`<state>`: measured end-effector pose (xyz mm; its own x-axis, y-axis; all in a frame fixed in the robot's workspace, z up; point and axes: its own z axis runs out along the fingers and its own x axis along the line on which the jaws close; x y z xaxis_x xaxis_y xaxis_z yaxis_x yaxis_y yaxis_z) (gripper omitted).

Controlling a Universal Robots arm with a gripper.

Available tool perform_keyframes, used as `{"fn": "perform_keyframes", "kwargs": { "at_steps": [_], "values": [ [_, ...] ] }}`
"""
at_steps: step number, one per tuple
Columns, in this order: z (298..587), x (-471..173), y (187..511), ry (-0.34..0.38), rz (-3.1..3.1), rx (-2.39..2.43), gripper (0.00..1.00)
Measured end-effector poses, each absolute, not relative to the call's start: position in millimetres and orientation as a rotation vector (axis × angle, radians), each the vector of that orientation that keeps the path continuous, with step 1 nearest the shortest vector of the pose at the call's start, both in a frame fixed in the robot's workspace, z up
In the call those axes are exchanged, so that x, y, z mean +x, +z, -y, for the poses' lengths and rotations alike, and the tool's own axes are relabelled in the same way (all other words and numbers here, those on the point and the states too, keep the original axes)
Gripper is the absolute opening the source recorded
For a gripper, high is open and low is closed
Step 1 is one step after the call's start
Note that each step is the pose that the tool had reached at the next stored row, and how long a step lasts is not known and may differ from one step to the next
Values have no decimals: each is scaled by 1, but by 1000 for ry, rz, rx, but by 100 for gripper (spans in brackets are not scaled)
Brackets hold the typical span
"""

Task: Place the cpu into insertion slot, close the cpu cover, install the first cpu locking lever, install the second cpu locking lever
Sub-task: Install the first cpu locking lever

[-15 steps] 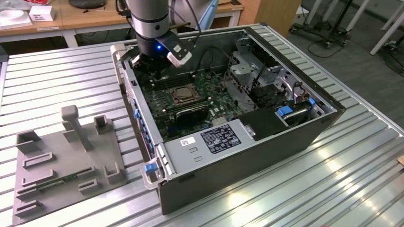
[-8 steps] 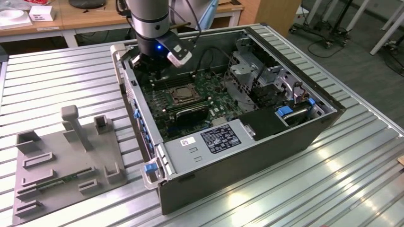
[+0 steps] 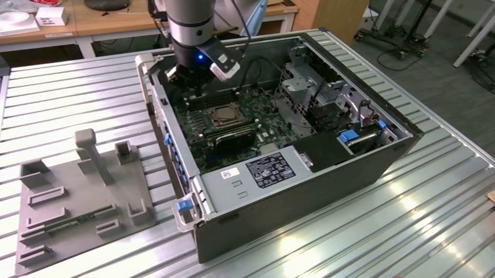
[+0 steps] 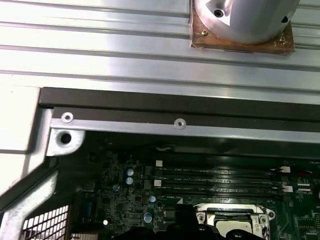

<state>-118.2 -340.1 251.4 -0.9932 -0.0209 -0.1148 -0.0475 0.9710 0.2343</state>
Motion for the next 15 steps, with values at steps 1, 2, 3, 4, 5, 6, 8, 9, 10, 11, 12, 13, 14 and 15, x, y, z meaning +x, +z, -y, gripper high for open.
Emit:
{"fn": "perform_keyframes", "kwargs": {
  "at_steps": [1,2,3,4,5,6,8,9,10,11,12,13,14,15],
  "values": [
    [340,-116,251,362,-3008,-52,11],
    [340,-113,251,362,-3008,-52,11],
    [340,-110,251,362,-3009,-53,11],
    [340,-108,251,362,-3009,-52,11],
    [340,-105,251,362,-3009,-52,11],
    [340,-103,251,362,-3009,-52,11],
    [340,-100,251,362,-3009,-52,11],
    [340,-98,251,362,-3009,-52,11],
    [340,-96,251,362,-3009,-52,11],
    [340,-95,251,362,-3010,-52,11],
    [340,-94,251,362,-3010,-52,11],
    [340,-94,251,362,-3010,-52,11],
    [340,-94,251,362,-3010,-52,11],
    [340,-94,251,362,-3010,-52,11]
  ]
}}
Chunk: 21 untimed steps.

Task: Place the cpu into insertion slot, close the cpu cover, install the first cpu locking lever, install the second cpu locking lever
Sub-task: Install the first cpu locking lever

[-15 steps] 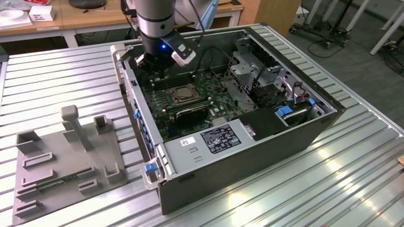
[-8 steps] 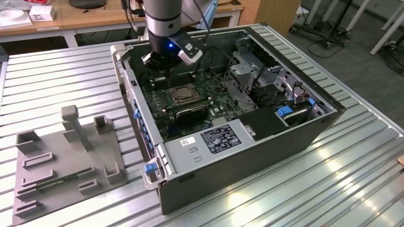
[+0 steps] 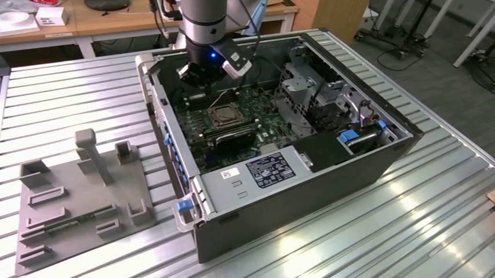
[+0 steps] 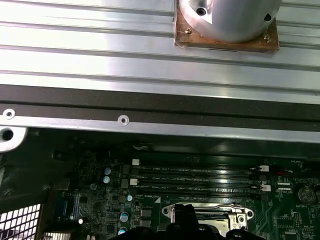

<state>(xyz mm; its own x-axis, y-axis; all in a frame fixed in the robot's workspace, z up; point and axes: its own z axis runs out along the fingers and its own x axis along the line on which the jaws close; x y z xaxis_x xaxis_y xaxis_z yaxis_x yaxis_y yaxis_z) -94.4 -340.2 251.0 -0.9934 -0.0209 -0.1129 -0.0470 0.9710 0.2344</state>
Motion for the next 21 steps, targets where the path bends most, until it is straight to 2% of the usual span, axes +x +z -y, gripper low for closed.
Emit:
{"fn": "perform_keyframes", "kwargs": {
  "at_steps": [17,21],
  "values": [
    [340,-82,245,359,-3009,-35,11],
    [339,-81,245,337,-3010,-13,11]
  ]
}}
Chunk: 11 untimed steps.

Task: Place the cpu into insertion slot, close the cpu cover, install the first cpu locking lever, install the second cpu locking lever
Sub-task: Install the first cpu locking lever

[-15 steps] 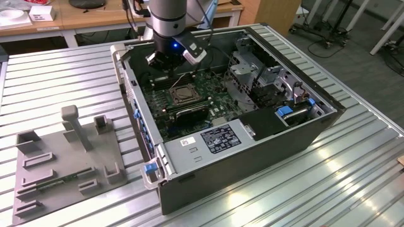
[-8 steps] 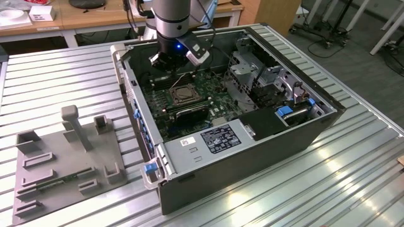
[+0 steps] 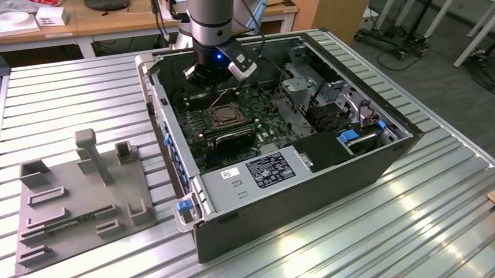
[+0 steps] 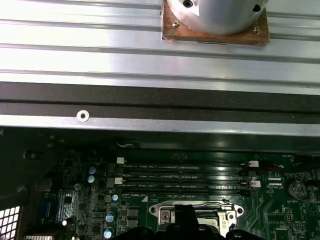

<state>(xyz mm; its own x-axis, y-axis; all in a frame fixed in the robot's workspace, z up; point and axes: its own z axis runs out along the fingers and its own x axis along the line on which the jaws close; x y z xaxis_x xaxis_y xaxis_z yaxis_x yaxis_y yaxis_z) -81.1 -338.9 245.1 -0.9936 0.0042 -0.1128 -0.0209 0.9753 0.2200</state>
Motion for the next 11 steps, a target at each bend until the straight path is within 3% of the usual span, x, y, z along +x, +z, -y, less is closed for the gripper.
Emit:
{"fn": "perform_keyframes", "kwargs": {
  "at_steps": [11],
  "values": [
    [339,-81,245,329,-3001,98,11]
  ]
}}
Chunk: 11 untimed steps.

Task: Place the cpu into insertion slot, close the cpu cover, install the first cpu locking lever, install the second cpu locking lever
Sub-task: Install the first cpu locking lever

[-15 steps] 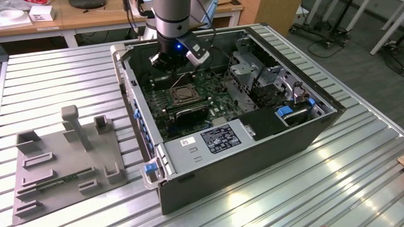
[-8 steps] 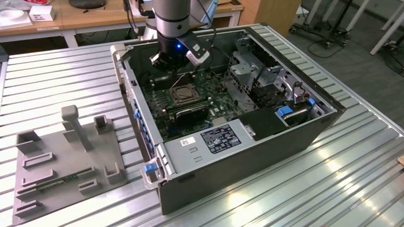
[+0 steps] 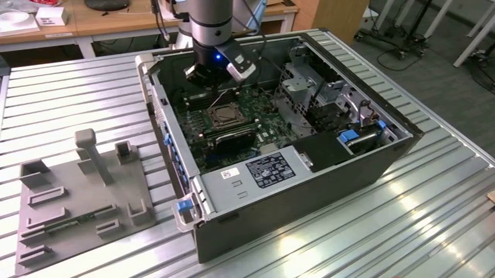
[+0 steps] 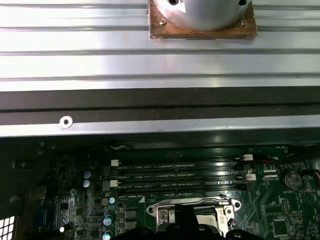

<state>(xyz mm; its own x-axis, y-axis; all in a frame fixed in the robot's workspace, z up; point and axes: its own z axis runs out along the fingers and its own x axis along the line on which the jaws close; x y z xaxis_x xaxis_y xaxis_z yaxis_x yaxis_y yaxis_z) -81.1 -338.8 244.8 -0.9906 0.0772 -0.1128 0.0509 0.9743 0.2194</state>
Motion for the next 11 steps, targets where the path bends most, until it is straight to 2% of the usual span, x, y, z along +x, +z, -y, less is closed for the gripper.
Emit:
{"fn": "perform_keyframes", "kwargs": {
  "at_steps": [11],
  "values": [
    [339,-81,245,348,-2978,269,11]
  ]
}}
